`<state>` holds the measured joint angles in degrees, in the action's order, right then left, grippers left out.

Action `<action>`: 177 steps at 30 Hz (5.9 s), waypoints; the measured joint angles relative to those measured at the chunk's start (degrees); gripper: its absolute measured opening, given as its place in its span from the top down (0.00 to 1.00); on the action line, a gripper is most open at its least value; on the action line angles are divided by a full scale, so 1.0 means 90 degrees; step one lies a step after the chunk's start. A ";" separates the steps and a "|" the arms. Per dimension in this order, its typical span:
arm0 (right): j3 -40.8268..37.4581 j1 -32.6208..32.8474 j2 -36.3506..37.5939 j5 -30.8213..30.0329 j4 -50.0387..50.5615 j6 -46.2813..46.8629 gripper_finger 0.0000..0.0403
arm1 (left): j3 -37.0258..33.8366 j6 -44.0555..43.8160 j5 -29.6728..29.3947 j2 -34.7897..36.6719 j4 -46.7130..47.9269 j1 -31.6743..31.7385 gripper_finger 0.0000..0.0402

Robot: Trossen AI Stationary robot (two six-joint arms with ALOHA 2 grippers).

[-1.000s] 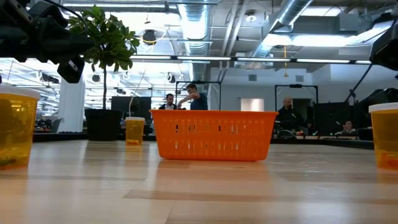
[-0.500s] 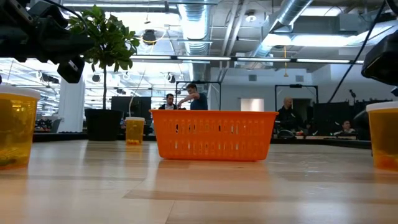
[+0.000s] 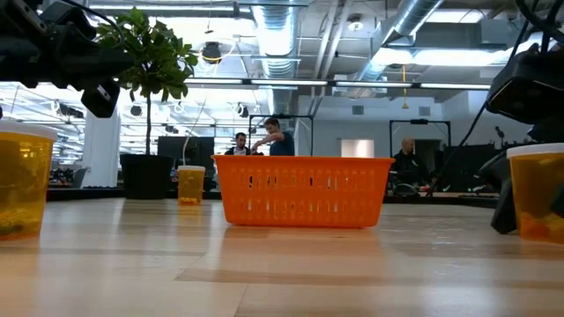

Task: Pick and place pill bottles into a basket
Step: Put the orange pill bottle into the orange bin

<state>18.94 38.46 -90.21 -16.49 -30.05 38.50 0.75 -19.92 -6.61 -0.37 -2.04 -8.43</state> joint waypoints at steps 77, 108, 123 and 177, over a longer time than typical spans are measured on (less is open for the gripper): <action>0.0520 -0.0952 0.0010 0.1301 0.0343 -0.0996 0.62 | 0.0000 0.0000 0.0002 0.0001 0.0000 0.0000 1.00; 0.0520 -0.0955 0.0007 0.1304 0.0338 -0.1014 0.62 | 0.0000 0.0000 0.0000 -0.0001 0.0000 0.0000 1.00; 0.1062 -0.1471 0.0005 0.1686 0.1079 -0.1754 0.61 | 0.0000 0.0000 0.0002 -0.0001 0.0000 0.0000 1.00; 0.3551 -0.2978 -0.1078 0.2355 0.1407 -0.3441 0.61 | 0.0000 0.0000 0.0000 -0.0001 0.0000 0.0000 1.00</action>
<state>50.90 11.66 -99.92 4.71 -17.38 7.53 0.75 -19.92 -6.61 -0.38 -2.04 -8.43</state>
